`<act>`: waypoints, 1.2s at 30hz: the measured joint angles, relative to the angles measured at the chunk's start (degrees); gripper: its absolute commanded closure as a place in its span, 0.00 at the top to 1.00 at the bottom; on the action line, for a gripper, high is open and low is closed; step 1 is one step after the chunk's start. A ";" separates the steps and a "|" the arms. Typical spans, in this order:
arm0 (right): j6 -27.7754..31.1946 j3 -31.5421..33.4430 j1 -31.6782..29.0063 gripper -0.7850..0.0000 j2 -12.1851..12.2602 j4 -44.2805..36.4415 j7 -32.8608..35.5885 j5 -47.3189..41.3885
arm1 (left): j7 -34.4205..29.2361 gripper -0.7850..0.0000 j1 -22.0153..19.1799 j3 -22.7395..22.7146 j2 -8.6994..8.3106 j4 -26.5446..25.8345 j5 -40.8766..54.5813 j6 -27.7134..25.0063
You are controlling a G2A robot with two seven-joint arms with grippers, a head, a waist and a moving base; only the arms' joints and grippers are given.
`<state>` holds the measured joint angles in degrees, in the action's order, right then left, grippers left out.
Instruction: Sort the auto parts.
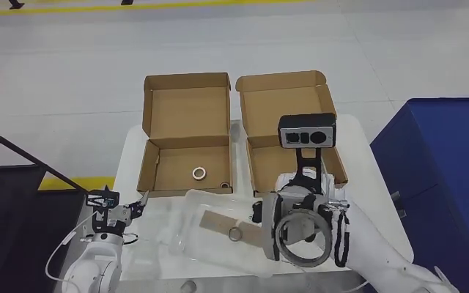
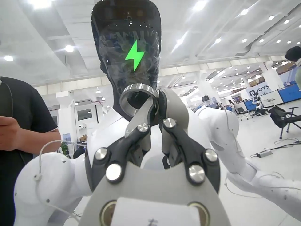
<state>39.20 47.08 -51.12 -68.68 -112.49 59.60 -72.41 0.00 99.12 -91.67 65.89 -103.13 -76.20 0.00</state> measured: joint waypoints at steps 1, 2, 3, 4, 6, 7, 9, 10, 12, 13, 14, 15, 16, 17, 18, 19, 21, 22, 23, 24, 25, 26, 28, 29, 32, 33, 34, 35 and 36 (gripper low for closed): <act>-1.73 -0.81 -1.36 0.00 -0.42 -1.61 -1.74 -4.60 | 0.00 1.00 0.00 0.00 0.00 0.00 0.00 0.00; -3.54 -1.47 -2.20 0.00 -0.71 -2.23 -2.62 -8.91 | 0.00 1.00 0.00 0.00 0.00 0.00 0.00 0.00; -5.94 -2.19 -2.91 0.00 -0.97 -2.40 -3.26 -13.28 | 0.00 1.00 0.00 0.00 0.00 0.00 0.00 0.00; -9.52 -3.20 -3.74 0.00 -1.27 -2.17 -3.87 -18.41 | 0.00 1.00 0.00 0.00 0.00 0.00 0.00 0.00; -14.29 -4.76 -5.18 0.00 -1.82 -2.23 -4.26 -25.27 | 0.00 1.00 0.00 0.00 0.00 0.00 0.00 0.00; -17.16 -5.71 -6.21 0.00 -2.22 -2.50 -4.43 -29.75 | 0.00 1.00 0.00 0.00 0.00 0.00 0.00 0.00; -20.54 -6.46 -7.40 0.00 -2.75 -2.33 -4.53 -34.90 | 0.00 1.00 0.00 0.00 0.00 0.00 0.00 0.00; -22.24 -6.74 -8.06 0.00 -3.05 -2.09 -4.96 -37.33 | 0.00 1.00 0.00 0.00 0.00 0.00 0.00 0.00; -24.35 -7.08 -8.94 0.00 -3.52 -2.07 -5.38 -40.10 | 0.00 1.00 0.00 0.00 0.00 0.00 0.00 0.00; -25.53 -7.25 -9.54 0.00 -3.83 -2.28 -5.56 -41.81 | 0.00 1.00 0.00 0.00 0.00 0.00 0.00 0.00; -26.20 -7.25 -9.88 0.00 -4.04 -2.37 -5.61 -42.64 | 0.00 1.00 0.00 0.00 0.00 0.00 0.00 0.00; -26.54 -7.10 -10.05 0.00 -4.21 -2.28 -5.54 -42.69 | 0.00 1.00 0.00 0.00 0.00 0.00 0.00 0.00; -26.63 -6.86 -10.13 0.00 -4.39 -1.87 -5.33 -41.36 | 0.00 1.00 0.00 0.00 0.00 0.00 0.00 0.00; -26.46 -6.68 -10.21 0.00 -4.53 -1.56 -5.21 -39.93 | 0.00 1.00 0.00 0.00 0.00 0.00 0.00 0.00; -25.90 -6.40 -10.28 0.00 -4.69 -1.31 -4.98 -38.48 | 0.00 1.00 0.00 0.00 0.00 0.00 0.00 0.00; -24.45 -5.74 -10.16 0.00 -4.88 -0.87 -4.46 -36.05 | 0.00 1.00 0.00 0.00 0.00 0.00 0.00 0.00; -20.89 -4.37 -9.43 0.00 -5.14 0.33 -3.61 -30.47 | 0.00 1.00 0.00 0.00 0.00 0.00 0.00 0.00; -18.13 -3.43 -8.75 0.00 -5.33 1.29 -3.40 -26.24 | 0.00 1.00 0.00 0.00 0.00 0.00 0.00 0.00; -15.88 -2.57 -8.09 0.00 -5.45 2.14 -3.44 -22.75 | 0.00 1.00 0.00 0.00 0.00 0.00 0.00 0.00; -13.45 -1.49 -7.28 0.00 -5.50 3.23 -3.67 -18.67 | 0.00 1.00 0.00 0.00 0.00 0.00 0.00 0.00; -10.21 0.16 -6.14 0.00 -5.51 4.75 -4.25 -12.66 | 0.00 1.00 0.00 0.00 0.00 0.00 0.00 0.00; -8.02 1.42 -5.34 0.00 -5.49 5.62 -4.74 -8.18 | 0.00 1.00 0.00 0.00 0.00 0.00 0.00 0.00; -4.24 4.11 -4.02 0.00 -5.39 6.44 -5.68 1.65 | 0.00 1.00 0.00 0.00 0.00 0.00 0.00 0.00; -3.49 4.92 -3.82 0.00 -5.37 6.10 -6.09 4.92 | 0.00 1.00 0.00 0.00 0.00 0.00 0.00 0.00; -3.87 6.01 -3.78 0.00 -5.41 2.98 -5.81 11.49 | 0.00 1.00 0.00 0.00 0.00 0.00 0.00 0.00; -4.70 5.40 -4.04 0.00 -5.54 1.30 -5.12 11.81 | 0.00 1.00 0.00 0.00 0.00 0.00 0.00 0.00; -5.71 4.55 -4.29 0.00 -5.66 -0.54 -4.51 10.65 | 0.00 1.00 0.00 0.00 0.00 0.00 0.00 0.00; -5.83 4.44 -4.33 0.00 -5.68 -0.89 -4.40 9.00 | 0.00 1.00 0.00 0.00 0.00 0.00 0.00 0.00; -5.74 4.52 -4.34 0.00 -5.68 -0.60 -4.41 7.64 | 0.00 1.00 0.00 0.00 0.00 0.00 0.00 0.00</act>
<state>33.47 51.60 -55.46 -74.36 -113.08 55.19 -64.77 0.00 99.12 -91.67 65.89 -103.13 -76.20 0.00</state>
